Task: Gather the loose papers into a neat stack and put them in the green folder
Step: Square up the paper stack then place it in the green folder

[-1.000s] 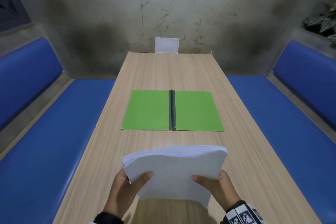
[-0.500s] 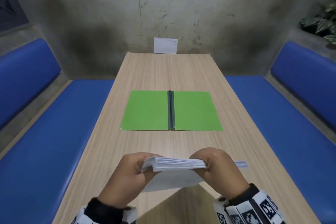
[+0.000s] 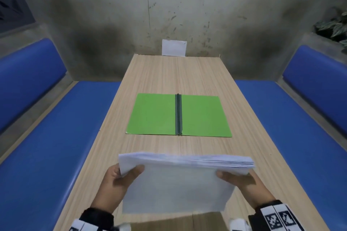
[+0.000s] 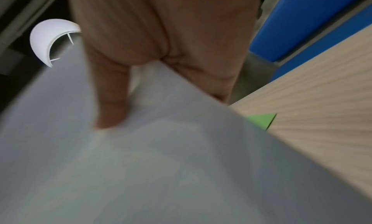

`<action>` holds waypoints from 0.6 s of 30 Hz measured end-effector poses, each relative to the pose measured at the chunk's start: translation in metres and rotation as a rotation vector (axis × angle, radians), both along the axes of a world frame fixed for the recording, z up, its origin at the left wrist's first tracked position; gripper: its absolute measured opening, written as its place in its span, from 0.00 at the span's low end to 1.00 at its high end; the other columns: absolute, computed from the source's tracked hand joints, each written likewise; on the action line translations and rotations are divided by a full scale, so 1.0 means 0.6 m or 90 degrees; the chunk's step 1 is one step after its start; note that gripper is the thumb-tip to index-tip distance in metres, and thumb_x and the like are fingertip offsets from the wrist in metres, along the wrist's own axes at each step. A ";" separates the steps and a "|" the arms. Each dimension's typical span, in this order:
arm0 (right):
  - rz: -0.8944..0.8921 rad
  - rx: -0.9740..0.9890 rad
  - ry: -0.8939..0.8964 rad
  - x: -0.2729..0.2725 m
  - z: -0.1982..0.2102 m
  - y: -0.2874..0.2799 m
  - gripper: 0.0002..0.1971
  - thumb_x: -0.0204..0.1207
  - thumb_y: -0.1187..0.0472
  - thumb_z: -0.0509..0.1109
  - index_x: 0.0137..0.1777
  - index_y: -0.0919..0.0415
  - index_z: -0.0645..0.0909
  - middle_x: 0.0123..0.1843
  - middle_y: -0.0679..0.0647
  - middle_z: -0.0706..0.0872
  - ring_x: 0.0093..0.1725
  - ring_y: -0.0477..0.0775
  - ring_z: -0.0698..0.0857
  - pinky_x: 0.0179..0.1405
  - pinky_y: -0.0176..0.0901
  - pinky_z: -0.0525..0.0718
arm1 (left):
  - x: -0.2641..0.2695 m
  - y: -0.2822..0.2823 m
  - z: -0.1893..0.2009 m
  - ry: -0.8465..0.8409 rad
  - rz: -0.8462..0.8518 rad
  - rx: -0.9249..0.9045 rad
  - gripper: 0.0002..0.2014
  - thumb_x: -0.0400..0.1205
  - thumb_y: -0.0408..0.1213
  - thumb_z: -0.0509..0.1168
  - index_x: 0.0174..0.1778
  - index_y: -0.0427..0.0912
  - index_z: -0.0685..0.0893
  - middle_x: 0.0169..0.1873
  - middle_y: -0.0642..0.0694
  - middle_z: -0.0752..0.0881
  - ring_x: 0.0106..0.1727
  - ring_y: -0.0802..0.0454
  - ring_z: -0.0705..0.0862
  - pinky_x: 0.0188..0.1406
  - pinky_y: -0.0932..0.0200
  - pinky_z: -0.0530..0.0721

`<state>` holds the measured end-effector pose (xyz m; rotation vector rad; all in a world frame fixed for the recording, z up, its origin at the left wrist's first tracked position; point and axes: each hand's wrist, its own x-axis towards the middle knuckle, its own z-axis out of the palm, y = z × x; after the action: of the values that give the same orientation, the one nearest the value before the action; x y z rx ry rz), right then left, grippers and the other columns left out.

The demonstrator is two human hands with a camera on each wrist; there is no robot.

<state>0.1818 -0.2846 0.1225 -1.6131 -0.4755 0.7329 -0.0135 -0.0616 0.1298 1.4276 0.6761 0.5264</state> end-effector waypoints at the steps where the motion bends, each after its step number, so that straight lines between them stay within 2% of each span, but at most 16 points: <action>1: -0.053 0.029 0.001 -0.008 0.003 0.010 0.14 0.61 0.61 0.81 0.47 0.63 0.89 0.44 0.54 0.93 0.46 0.51 0.91 0.42 0.37 0.84 | 0.008 -0.005 -0.008 -0.015 0.039 -0.002 0.09 0.77 0.27 0.67 0.40 0.42 0.91 0.32 0.50 0.93 0.32 0.60 0.88 0.29 0.70 0.84; 2: -0.103 0.062 -0.002 -0.017 0.006 0.019 0.06 0.64 0.67 0.78 0.42 0.63 0.89 0.37 0.52 0.93 0.39 0.47 0.91 0.37 0.37 0.84 | 0.017 -0.010 -0.016 -0.027 0.073 0.000 0.09 0.76 0.27 0.67 0.38 0.44 0.91 0.32 0.53 0.93 0.33 0.62 0.88 0.31 0.70 0.85; 4: -0.170 0.103 -0.011 -0.033 0.001 0.033 0.05 0.65 0.71 0.77 0.38 0.61 0.88 0.29 0.47 0.91 0.30 0.40 0.87 0.31 0.30 0.84 | 0.029 -0.022 -0.036 -0.044 0.125 -0.015 0.05 0.75 0.31 0.70 0.40 0.45 0.90 0.33 0.57 0.93 0.36 0.63 0.88 0.36 0.69 0.86; 5: -0.189 0.109 -0.010 -0.040 -0.005 0.038 0.06 0.64 0.69 0.79 0.39 0.60 0.88 0.29 0.45 0.91 0.30 0.40 0.87 0.32 0.29 0.84 | 0.033 -0.029 -0.043 -0.049 0.135 -0.033 0.05 0.73 0.36 0.73 0.44 0.44 0.90 0.37 0.55 0.93 0.40 0.60 0.89 0.40 0.65 0.87; 7: -0.196 0.101 -0.016 -0.057 -0.020 0.045 0.11 0.62 0.63 0.80 0.44 0.54 0.87 0.37 0.46 0.93 0.38 0.43 0.89 0.37 0.32 0.86 | 0.036 -0.041 -0.064 -0.049 0.124 -0.057 0.15 0.70 0.44 0.76 0.51 0.44 0.88 0.47 0.46 0.92 0.51 0.48 0.89 0.50 0.52 0.87; 8: -0.198 0.098 -0.024 -0.061 -0.033 0.045 0.16 0.59 0.59 0.80 0.48 0.53 0.85 0.42 0.48 0.92 0.42 0.43 0.89 0.38 0.34 0.86 | 0.036 -0.046 -0.073 -0.038 0.128 -0.056 0.14 0.71 0.41 0.76 0.51 0.46 0.88 0.48 0.45 0.91 0.53 0.45 0.88 0.50 0.53 0.87; 10: -0.203 0.068 -0.042 -0.067 -0.053 0.043 0.28 0.53 0.47 0.84 0.53 0.49 0.81 0.51 0.46 0.87 0.49 0.43 0.87 0.39 0.33 0.84 | 0.029 -0.052 -0.087 -0.007 0.129 -0.017 0.12 0.70 0.36 0.76 0.46 0.53 0.86 0.47 0.51 0.89 0.51 0.50 0.87 0.45 0.70 0.85; 11: -0.210 0.067 -0.042 -0.068 -0.057 0.043 0.32 0.48 0.40 0.83 0.54 0.47 0.80 0.54 0.45 0.85 0.52 0.45 0.85 0.40 0.33 0.83 | 0.027 -0.052 -0.092 -0.009 0.125 0.001 0.14 0.67 0.42 0.78 0.46 0.56 0.85 0.48 0.52 0.89 0.51 0.54 0.87 0.42 0.76 0.83; 12: -0.213 0.074 -0.045 -0.067 -0.059 0.043 0.36 0.44 0.32 0.79 0.53 0.45 0.79 0.55 0.45 0.84 0.54 0.47 0.84 0.41 0.34 0.81 | 0.025 -0.051 -0.092 -0.013 0.120 0.014 0.18 0.62 0.54 0.78 0.46 0.59 0.85 0.49 0.53 0.89 0.51 0.58 0.86 0.42 0.75 0.83; 13: -0.223 0.075 -0.047 -0.066 -0.060 0.044 0.39 0.40 0.25 0.73 0.51 0.45 0.79 0.54 0.45 0.84 0.54 0.48 0.83 0.44 0.35 0.80 | 0.022 -0.049 -0.094 -0.014 0.116 0.040 0.27 0.56 0.68 0.73 0.48 0.60 0.85 0.50 0.52 0.89 0.52 0.57 0.86 0.43 0.70 0.83; 14: -0.237 0.069 -0.047 -0.063 -0.062 0.047 0.42 0.39 0.19 0.67 0.50 0.47 0.80 0.54 0.46 0.84 0.54 0.49 0.83 0.46 0.38 0.78 | 0.023 -0.049 -0.094 -0.014 0.119 0.053 0.35 0.53 0.77 0.65 0.49 0.59 0.85 0.52 0.51 0.88 0.53 0.54 0.85 0.44 0.64 0.83; 15: -0.253 0.062 -0.041 -0.059 -0.063 0.049 0.44 0.40 0.17 0.63 0.49 0.49 0.81 0.53 0.47 0.84 0.53 0.51 0.82 0.47 0.40 0.78 | 0.026 -0.049 -0.095 -0.022 0.138 0.046 0.38 0.52 0.80 0.61 0.48 0.58 0.85 0.52 0.51 0.87 0.53 0.51 0.84 0.44 0.59 0.82; 16: -0.261 0.060 -0.033 -0.056 -0.064 0.052 0.43 0.42 0.17 0.62 0.47 0.51 0.82 0.51 0.49 0.85 0.51 0.53 0.82 0.46 0.42 0.78 | 0.031 -0.051 -0.091 -0.032 0.165 0.035 0.34 0.53 0.80 0.59 0.44 0.60 0.86 0.50 0.51 0.87 0.52 0.50 0.84 0.44 0.56 0.81; 18: -0.280 0.074 -0.008 -0.051 -0.065 0.055 0.32 0.50 0.25 0.65 0.41 0.52 0.83 0.45 0.52 0.86 0.47 0.56 0.81 0.44 0.45 0.76 | 0.039 -0.056 -0.081 -0.054 0.213 -0.010 0.23 0.60 0.71 0.64 0.37 0.58 0.87 0.43 0.52 0.88 0.49 0.48 0.84 0.44 0.52 0.80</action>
<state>0.1512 -0.2516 0.0832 -1.5405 -0.1564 0.3576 0.0097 -0.0949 0.0813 1.2762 0.8534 0.8361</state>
